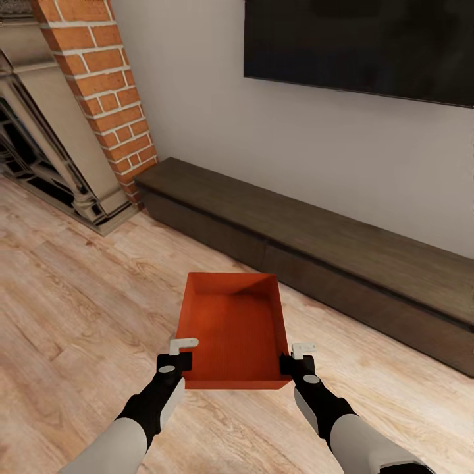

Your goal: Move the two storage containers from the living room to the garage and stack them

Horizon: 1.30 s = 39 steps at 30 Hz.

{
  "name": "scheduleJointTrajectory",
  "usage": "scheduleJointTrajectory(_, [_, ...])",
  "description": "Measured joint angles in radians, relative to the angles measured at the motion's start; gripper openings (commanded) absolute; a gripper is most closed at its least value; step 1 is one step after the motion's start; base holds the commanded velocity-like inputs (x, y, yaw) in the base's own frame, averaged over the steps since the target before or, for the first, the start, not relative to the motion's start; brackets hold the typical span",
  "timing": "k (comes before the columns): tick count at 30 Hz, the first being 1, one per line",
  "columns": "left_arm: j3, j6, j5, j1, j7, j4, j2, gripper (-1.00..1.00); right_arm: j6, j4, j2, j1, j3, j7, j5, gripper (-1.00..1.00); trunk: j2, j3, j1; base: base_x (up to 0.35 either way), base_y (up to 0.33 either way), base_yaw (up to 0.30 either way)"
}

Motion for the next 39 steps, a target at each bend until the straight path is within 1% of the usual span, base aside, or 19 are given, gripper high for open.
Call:
scheduleJointTrajectory(14, [-0.003,0.001,0.002,0.0,0.001,0.0,0.002,-1.0,0.002,0.003,0.001,-0.001,-0.002,-0.007,-0.004,-1.0,0.098,0.045,-0.054,0.0,0.0,0.0])
scheduleJointTrajectory(33, [-0.003,-0.001,0.004,-0.001,0.0,-0.003,0.003,-1.0,0.005,0.005,0.002,0.0,-0.004,-0.005,-0.006,-1.0,0.231,0.133,-0.127,0.0,0.0,0.0])
scheduleJointTrajectory(39, [0.0,0.0,0.002,-0.001,0.0,-0.004,0.011,-1.0,0.002,0.006,0.001,0.0,-0.006,-0.007,-0.007,-1.0,0.273,0.161,-0.15,0.0,0.0,0.0])
